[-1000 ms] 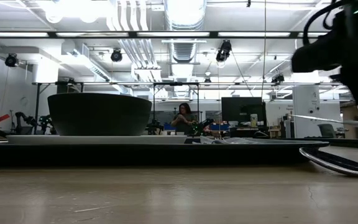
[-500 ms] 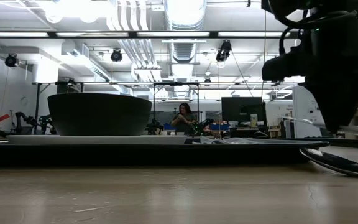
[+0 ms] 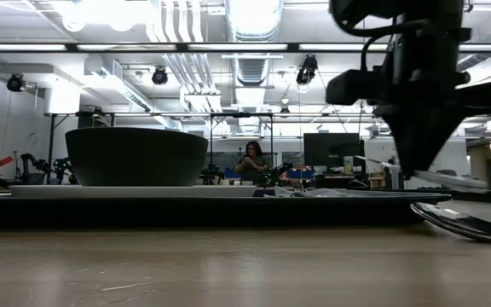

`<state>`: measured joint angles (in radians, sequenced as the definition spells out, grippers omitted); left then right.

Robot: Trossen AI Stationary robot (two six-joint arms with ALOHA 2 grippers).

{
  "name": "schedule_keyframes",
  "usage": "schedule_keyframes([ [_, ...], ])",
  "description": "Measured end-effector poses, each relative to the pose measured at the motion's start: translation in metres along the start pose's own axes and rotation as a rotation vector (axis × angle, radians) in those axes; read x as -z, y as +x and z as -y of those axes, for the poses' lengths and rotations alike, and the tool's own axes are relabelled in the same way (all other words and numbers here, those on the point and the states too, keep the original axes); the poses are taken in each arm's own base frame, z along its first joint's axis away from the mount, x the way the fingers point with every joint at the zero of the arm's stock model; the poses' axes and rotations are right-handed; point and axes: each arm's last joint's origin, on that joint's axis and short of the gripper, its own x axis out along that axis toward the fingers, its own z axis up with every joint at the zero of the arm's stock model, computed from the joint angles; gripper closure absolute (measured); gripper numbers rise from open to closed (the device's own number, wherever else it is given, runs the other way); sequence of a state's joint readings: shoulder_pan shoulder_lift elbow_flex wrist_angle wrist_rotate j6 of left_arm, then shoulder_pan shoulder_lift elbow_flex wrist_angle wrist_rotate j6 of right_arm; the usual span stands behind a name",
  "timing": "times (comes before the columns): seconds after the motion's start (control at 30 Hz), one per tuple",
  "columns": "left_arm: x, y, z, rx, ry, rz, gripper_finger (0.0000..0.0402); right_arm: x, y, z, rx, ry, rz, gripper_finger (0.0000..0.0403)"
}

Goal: Set up tray
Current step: Put the green table knife on the gray table napkin to the right of the green fork

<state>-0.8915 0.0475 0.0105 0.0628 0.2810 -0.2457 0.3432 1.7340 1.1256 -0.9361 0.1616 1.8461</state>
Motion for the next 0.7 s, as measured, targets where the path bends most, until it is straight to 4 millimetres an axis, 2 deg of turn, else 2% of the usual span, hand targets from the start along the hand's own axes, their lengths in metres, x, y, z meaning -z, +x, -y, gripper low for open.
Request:
schedule_keyframes([
  [0.2,0.000,0.000,0.000,0.000,0.000,0.000,0.0317,-0.019,0.003,-0.007,-0.021,0.054,0.030,0.0387],
  [0.43,0.000,0.000,0.000,0.000,0.000,0.000,0.0317,-0.039,0.005,-0.022,-0.141,0.013,0.101,0.0387],
  [0.7,0.000,0.000,0.000,0.000,0.000,0.000,0.0317,-0.046,0.006,-0.024,-0.152,0.000,0.147,0.0387],
])
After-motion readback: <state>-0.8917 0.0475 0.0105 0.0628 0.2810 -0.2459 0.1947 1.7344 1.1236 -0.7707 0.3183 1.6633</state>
